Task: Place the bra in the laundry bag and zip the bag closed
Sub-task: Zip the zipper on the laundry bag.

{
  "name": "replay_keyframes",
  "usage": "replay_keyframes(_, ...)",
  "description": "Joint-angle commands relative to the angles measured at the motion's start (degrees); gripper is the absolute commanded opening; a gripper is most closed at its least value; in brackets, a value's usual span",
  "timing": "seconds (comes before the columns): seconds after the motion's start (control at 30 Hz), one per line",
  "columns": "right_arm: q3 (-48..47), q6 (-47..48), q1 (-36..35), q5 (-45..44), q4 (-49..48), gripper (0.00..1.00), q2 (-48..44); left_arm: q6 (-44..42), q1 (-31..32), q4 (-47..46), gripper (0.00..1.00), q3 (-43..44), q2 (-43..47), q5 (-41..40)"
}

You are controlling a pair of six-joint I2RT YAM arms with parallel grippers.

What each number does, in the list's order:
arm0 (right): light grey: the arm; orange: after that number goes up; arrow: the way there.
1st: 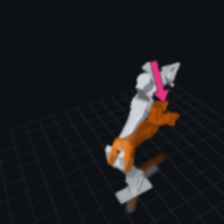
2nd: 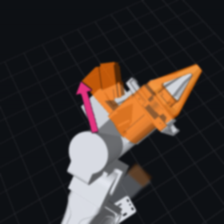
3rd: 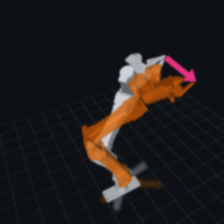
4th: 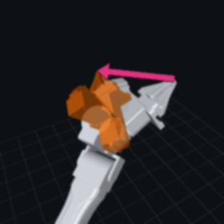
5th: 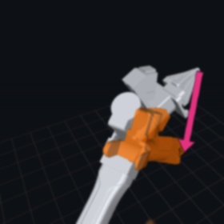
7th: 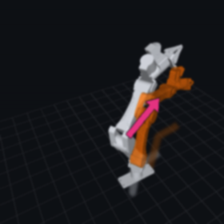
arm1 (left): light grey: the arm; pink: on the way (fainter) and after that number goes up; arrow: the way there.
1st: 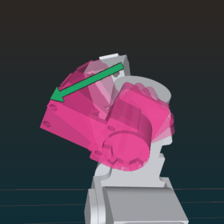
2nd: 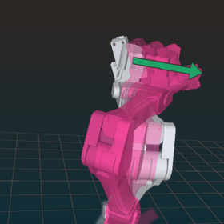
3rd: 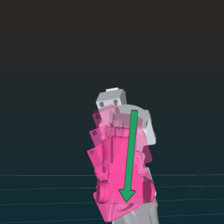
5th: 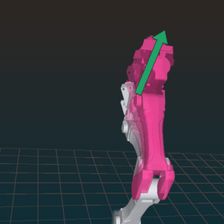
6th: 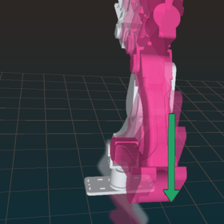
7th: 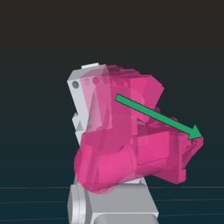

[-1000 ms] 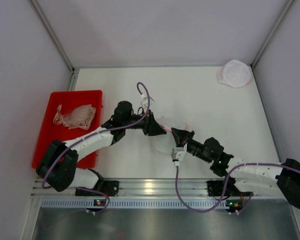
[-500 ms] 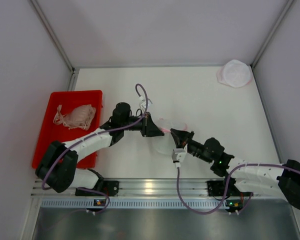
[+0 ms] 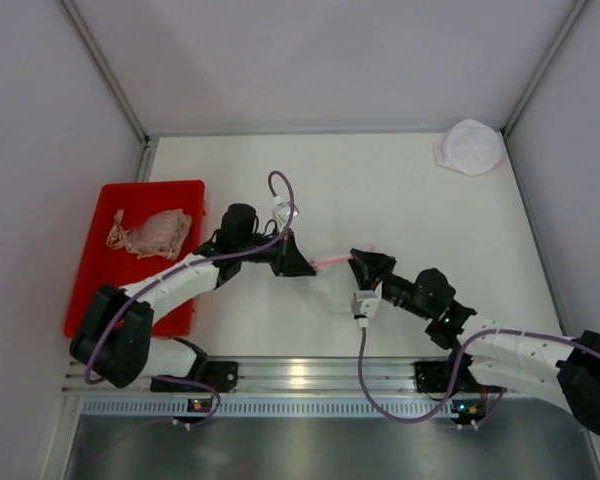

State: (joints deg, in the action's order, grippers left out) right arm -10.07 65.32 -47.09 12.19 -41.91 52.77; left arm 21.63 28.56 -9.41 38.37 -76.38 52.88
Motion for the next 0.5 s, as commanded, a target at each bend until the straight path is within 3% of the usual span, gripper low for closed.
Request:
replay_keyframes(0.0,-3.3,-0.9,1.3,2.9,7.4,0.38,-2.9,-2.0,-0.3,1.9,0.00,3.5,0.2,0.5)
replay_keyframes(0.07,-6.1,-2.2,1.3,5.6,12.9,0.59,-5.7,-0.9,-0.3,1.8,0.00,5.2,-0.5,0.8)
replay_keyframes(0.17,-9.7,-4.6,1.2,9.4,22.5,0.70,-9.3,1.0,0.1,1.8,0.00,7.1,-1.0,0.6)
replay_keyframes(0.33,-19.7,-9.4,0.9,18.5,44.4,0.77,-9.3,2.2,1.6,1.8,0.00,8.5,-1.6,-0.2)
replay_keyframes(0.47,-27.1,-15.0,0.4,18.2,50.6,0.87,-3.8,0.7,3.3,5.3,0.00,9.5,-1.0,-2.7)
